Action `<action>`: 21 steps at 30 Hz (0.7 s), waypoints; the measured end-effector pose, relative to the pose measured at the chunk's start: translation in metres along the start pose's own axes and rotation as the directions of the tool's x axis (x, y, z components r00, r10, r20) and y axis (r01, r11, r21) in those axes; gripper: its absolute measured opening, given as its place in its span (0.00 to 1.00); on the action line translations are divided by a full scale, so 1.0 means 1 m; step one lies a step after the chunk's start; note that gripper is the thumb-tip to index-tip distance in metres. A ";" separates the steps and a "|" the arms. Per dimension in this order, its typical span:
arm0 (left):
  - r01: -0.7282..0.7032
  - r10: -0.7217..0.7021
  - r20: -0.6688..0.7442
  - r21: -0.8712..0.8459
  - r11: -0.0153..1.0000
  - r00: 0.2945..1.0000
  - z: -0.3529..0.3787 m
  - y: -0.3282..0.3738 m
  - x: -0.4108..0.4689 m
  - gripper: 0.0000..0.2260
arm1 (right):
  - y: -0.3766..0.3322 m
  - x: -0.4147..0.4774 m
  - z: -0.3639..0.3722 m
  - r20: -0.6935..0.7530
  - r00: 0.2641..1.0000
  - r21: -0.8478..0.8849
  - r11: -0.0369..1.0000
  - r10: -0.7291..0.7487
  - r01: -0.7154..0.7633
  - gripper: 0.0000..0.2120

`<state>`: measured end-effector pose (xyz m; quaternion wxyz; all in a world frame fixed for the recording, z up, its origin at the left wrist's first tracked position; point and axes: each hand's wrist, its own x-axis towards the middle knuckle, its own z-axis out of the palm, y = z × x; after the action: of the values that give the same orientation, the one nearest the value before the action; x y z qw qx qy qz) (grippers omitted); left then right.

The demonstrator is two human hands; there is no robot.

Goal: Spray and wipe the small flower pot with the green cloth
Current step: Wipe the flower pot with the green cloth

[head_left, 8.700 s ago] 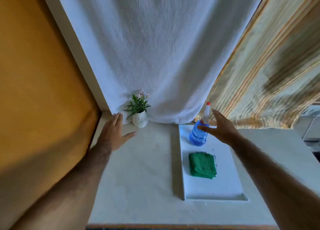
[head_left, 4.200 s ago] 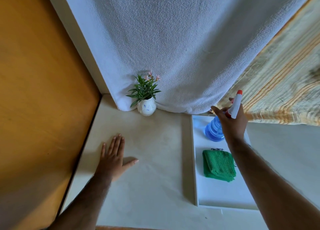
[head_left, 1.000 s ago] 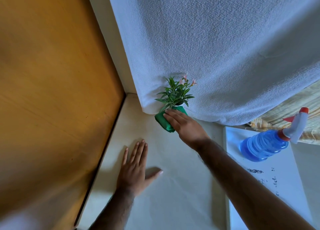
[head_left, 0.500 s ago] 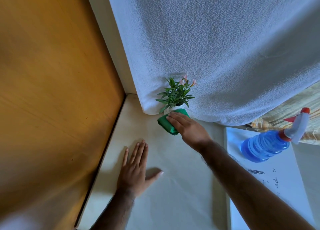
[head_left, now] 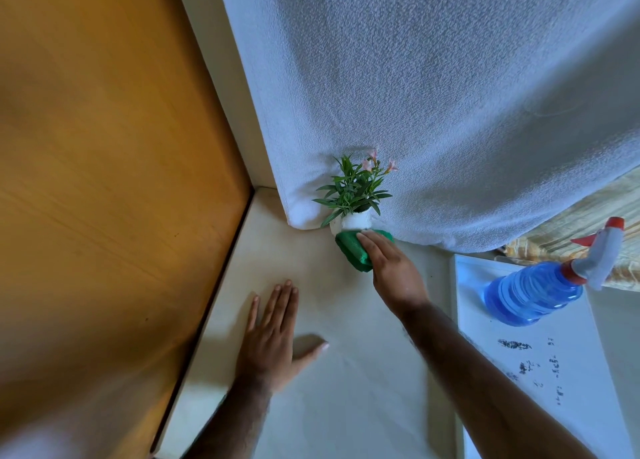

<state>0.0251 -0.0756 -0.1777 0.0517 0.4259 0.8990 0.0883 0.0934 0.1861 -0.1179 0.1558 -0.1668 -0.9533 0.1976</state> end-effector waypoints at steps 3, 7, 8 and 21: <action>-0.003 0.003 0.004 0.005 1.000 1.000 -0.001 0.001 0.000 0.50 | 0.002 -0.004 -0.001 -0.055 0.998 0.019 1.000 0.024 -0.023 0.31; 0.005 -0.006 0.027 0.024 1.000 1.000 -0.002 0.000 0.000 0.50 | -0.001 0.008 -0.005 -0.168 0.981 0.087 0.992 0.101 -0.088 0.33; 0.007 -0.008 0.031 0.027 1.000 0.999 -0.001 0.000 0.000 0.50 | -0.003 0.009 -0.004 -0.152 0.982 0.089 0.991 0.114 -0.101 0.33; 0.012 -0.013 0.039 0.032 0.999 0.999 -0.003 0.001 0.000 0.50 | -0.001 0.004 0.003 -0.174 0.947 0.215 0.949 0.269 -0.230 0.35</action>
<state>0.0255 -0.0754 -0.1742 0.0634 0.4225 0.9018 0.0655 0.0883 0.1860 -0.1191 0.2403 -0.2899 -0.8803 0.2887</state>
